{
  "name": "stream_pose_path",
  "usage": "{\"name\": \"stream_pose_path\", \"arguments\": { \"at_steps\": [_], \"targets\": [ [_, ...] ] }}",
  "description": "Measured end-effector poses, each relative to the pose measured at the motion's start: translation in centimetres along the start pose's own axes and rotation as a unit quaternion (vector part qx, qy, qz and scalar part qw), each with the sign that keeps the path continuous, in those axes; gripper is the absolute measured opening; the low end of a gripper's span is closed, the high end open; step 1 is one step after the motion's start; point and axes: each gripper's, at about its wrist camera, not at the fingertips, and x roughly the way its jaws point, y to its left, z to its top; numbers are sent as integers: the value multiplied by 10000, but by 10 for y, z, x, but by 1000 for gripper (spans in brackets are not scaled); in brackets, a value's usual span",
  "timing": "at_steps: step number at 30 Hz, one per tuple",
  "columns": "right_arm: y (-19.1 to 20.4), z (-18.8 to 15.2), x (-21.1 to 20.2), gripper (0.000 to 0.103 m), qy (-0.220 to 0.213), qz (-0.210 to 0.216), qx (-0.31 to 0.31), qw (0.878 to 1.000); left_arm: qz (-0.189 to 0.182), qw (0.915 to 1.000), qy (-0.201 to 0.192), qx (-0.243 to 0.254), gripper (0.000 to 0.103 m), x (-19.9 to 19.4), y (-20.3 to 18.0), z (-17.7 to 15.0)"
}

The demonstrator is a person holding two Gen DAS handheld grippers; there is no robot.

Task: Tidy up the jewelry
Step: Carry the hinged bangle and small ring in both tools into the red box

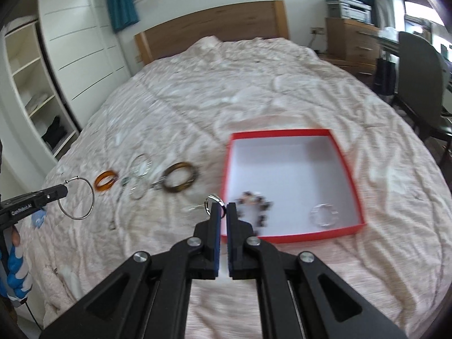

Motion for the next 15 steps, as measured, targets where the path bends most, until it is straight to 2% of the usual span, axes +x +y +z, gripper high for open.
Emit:
{"name": "stream_pose_path", "arguments": {
  "at_steps": [6,9,15],
  "targets": [
    [-47,10,1,3,-70,-235,184,9995,-404,9986,-23,349,3,23,-66,31],
    [-69,13,12,3,-46,-315,275,9991,-641,9965,31,540,3,45,-104,46],
    [-100,12,46,3,96,-366,447,9983,-918,9920,277,824,3,95,-158,57]
  ]
}}
